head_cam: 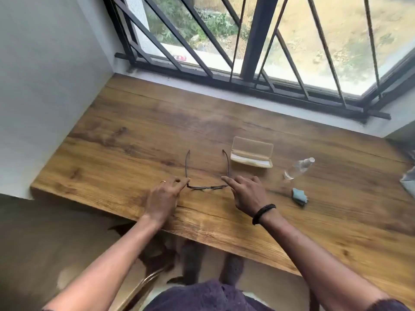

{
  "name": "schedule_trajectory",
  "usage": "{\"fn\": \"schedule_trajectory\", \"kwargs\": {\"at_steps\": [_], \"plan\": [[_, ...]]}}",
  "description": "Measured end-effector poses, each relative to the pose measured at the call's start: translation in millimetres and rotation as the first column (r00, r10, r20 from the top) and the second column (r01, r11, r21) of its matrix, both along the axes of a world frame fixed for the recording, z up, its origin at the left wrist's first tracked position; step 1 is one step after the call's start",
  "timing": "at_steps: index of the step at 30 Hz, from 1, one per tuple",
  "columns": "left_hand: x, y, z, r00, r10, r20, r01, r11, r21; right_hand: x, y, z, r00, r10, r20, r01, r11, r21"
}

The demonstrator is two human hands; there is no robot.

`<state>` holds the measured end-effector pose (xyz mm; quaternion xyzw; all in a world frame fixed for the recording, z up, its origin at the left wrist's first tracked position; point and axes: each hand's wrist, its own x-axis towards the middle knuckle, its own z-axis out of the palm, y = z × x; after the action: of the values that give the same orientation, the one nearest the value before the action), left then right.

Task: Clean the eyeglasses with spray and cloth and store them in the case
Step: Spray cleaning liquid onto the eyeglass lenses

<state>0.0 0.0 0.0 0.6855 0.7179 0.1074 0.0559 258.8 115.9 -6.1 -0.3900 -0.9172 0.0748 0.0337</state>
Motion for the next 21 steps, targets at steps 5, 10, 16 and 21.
{"fn": "schedule_trajectory", "kwargs": {"at_steps": [5,10,16,21], "plan": [[2,7,1,1.000,-0.012,-0.016,0.012,1.000,-0.017,-7,-1,1,0.999,-0.004,0.037,0.004,1.000,0.009],[7,12,5,1.000,-0.019,-0.011,0.019,0.999,-0.034,-10,2,-2,0.998,-0.009,0.066,0.009,1.000,0.000],[5,12,0,1.000,-0.015,-0.007,0.015,1.000,0.012,-14,7,-3,0.999,0.013,0.048,-0.015,0.999,0.039],[-11,18,16,0.998,0.026,0.049,-0.032,0.994,0.107,-19,15,18,0.993,0.086,-0.084,-0.068,0.978,0.199]]}}
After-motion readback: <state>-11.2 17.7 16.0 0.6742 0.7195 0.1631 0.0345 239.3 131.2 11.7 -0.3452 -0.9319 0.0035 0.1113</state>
